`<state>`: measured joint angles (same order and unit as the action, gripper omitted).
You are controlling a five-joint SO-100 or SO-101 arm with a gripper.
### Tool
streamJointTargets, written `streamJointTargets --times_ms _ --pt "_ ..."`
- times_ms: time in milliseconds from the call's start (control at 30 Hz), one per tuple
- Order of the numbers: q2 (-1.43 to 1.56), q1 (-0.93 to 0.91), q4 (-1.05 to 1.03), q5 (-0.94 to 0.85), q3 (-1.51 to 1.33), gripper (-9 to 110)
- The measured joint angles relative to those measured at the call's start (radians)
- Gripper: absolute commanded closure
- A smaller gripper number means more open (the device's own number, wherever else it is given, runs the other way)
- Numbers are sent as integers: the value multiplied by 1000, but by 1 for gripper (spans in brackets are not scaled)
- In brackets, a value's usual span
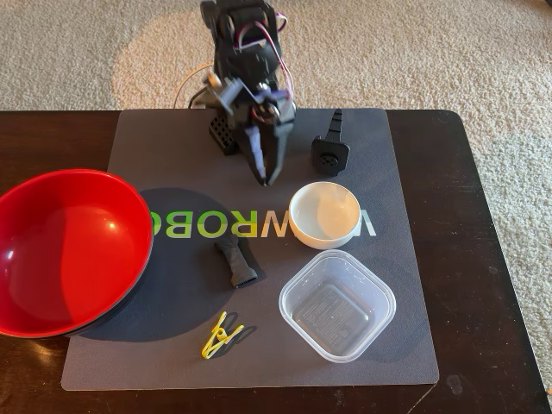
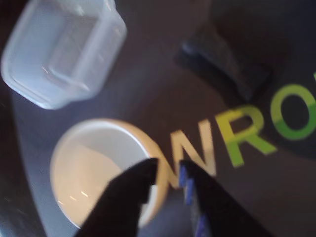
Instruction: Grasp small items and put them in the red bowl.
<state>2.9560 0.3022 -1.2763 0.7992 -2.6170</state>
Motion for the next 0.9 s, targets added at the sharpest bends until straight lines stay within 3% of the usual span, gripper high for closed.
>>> streamJointTargets --times_ms 133,300,633,900 --pt "144 107 -49 11 -61 86" --pt "81 153 -40 20 -77 75" --pt "-446 298 107 -20 -29 73" --pt "-888 167 285 -17 121 75"
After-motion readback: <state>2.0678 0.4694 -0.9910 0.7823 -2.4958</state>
